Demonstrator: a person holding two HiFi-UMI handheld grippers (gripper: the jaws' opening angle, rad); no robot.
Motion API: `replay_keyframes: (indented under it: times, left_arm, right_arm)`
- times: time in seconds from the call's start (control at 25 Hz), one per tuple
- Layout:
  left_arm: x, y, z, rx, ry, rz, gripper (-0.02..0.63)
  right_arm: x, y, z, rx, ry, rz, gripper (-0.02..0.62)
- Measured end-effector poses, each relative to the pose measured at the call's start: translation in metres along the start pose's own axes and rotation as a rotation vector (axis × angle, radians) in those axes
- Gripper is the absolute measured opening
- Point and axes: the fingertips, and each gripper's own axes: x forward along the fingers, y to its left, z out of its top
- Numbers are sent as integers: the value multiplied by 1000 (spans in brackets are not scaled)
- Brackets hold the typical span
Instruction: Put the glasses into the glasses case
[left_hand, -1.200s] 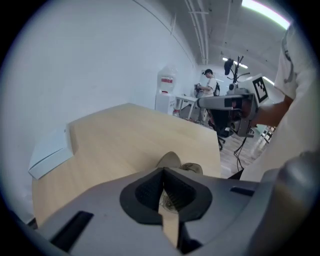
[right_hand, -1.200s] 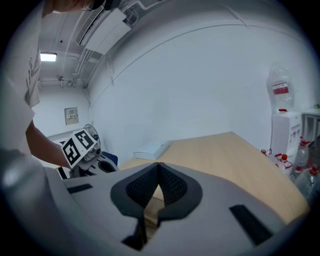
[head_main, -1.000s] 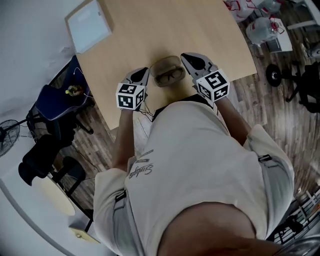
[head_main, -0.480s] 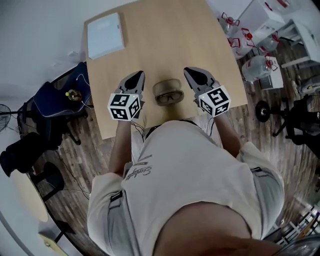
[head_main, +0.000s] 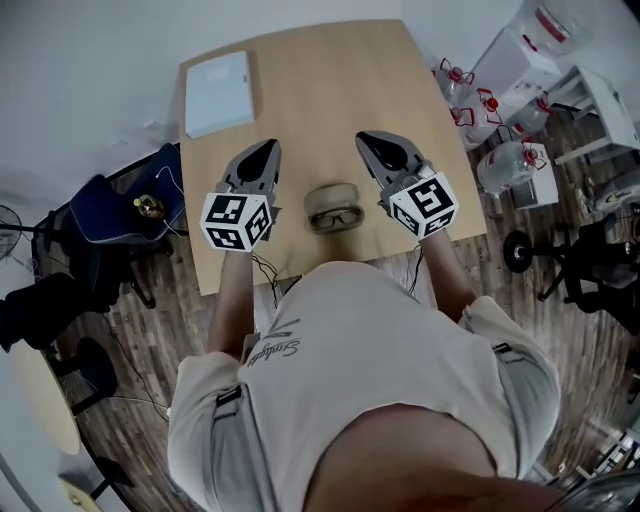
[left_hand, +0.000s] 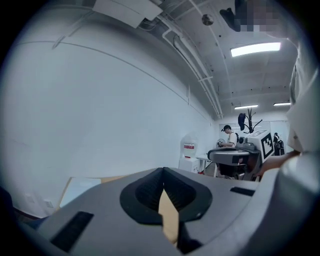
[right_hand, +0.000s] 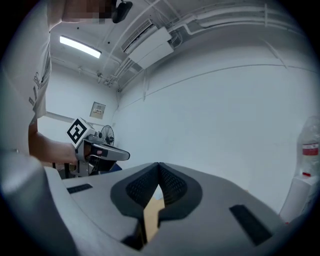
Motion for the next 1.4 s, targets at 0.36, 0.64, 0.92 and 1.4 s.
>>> replay_keyframes:
  times: [0.36,0.64,0.92,1.4]
  left_arm:
    - [-4,21,48,68,-78,50,14]
    - [-15,33,75,91,-137,111,15]
    - [-16,42,85,103,-150,139,15]
    - [-13,50,68,109,-92,148,15]
  right_arm:
    - [9,-5,46,-73,-62,-10,-5]
    - [15,-9,71,-84,-107,-48,-5]
    - [23,-17,77,-56,-111,-85,-5]
    - [37,-8,64,-9,-87,-78,-5]
